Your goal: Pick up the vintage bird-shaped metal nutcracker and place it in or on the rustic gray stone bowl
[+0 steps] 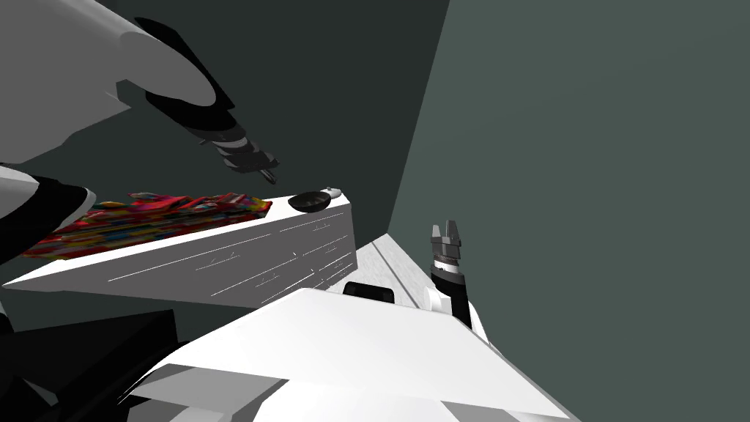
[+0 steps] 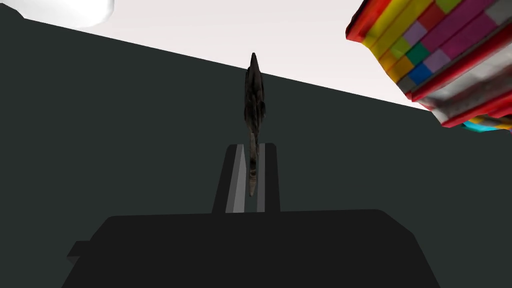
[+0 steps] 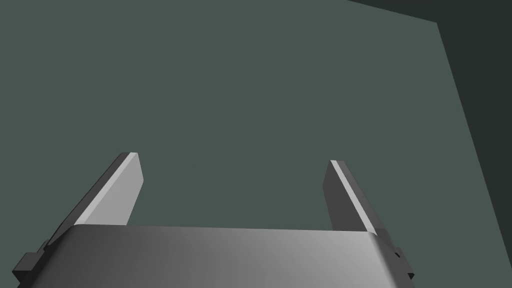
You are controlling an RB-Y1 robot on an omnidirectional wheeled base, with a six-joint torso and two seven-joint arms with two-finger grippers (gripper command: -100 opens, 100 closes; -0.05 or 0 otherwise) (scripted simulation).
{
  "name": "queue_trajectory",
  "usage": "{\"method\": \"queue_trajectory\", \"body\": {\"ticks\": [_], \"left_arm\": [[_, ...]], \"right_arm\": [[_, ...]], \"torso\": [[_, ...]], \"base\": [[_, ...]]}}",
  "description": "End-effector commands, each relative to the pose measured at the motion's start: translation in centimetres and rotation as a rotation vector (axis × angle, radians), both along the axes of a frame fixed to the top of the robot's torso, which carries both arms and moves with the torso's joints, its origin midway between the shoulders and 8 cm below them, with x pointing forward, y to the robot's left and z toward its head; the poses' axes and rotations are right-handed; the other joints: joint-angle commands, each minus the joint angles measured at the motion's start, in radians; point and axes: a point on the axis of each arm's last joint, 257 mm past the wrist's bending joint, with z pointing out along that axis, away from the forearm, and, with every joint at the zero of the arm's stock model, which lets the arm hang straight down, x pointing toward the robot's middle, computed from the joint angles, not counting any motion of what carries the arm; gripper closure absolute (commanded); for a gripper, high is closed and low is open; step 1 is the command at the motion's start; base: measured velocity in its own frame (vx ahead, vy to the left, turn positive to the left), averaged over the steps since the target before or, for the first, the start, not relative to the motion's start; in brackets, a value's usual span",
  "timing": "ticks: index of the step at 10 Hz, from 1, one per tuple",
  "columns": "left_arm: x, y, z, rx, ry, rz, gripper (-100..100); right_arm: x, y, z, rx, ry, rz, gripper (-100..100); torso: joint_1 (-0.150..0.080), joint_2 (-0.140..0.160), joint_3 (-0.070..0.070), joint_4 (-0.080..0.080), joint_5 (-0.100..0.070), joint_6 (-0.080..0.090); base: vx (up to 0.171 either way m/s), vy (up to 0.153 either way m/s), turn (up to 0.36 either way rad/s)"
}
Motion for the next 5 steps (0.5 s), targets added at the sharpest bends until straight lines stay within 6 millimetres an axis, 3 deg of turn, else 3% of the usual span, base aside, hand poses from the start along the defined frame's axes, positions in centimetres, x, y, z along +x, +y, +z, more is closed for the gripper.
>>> {"method": "queue_trajectory", "body": {"ticks": [1, 5], "left_arm": [[-0.2, 0.0, 1.5, -0.003, -0.033, -0.004, 100], [-0.9, -1.0, 3.1, -0.005, -0.063, -0.05, 100]], "right_arm": [[0.0, 0.0, 0.0, 0.0, 0.0, 0.0, 0], [0.0, 0.0, 0.0, 0.0, 0.0, 0.0, 0]], "torso": [[0.0, 0.0, 0.0, 0.0, 0.0, 0.0], [0.001, -0.001, -0.001, -0.001, 0.001, 0.001]], "base": [[0.033, -0.068, 0.032], [0.031, -0.06, -0.024]]}}
